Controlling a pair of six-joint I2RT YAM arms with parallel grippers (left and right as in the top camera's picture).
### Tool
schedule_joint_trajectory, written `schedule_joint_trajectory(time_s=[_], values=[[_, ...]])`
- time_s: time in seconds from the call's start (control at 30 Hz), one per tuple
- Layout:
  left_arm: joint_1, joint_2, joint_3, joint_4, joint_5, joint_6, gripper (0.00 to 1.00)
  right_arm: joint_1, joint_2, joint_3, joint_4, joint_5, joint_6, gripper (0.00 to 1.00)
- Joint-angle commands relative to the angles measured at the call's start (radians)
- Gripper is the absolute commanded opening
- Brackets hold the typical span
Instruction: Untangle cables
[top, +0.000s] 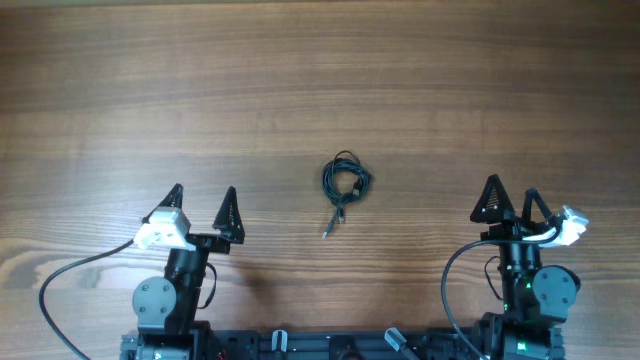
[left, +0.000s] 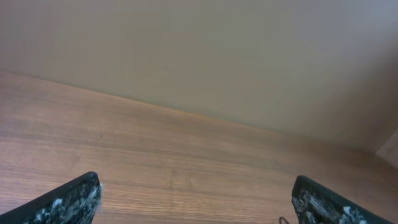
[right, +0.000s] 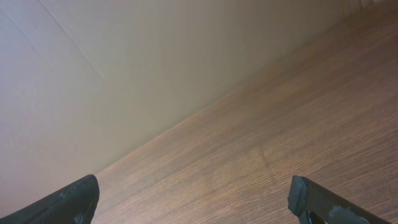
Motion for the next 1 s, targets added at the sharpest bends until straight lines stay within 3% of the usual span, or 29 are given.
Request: schedule_joint_trajectory(time_s=[0.0, 0.2, 0.47, 0.97], values=[[0.004, 0.032, 0.083, -0.016, 0.012, -0.06, 1.0, -0.003, 0.0, -0.001, 0.003, -0.015, -0.01, 1.0], [0.004, 0.219, 0.216, -0.06, 0.014, -0.06, 1.0, -0.003, 0.0, -0.001, 0.003, -0.015, -0.01, 1.0], [0.004, 0.489, 0.366, -0.059, 0.137, -0.06, 1.0, -0.003, 0.0, -0.001, 0.003, -0.015, -0.01, 1.0], [-0.036, 0.743, 0.525, -0.132, 0.222, -0.06, 1.0, -0.003, 0.0, -0.001, 0.003, -0.015, -0.01, 1.0]])
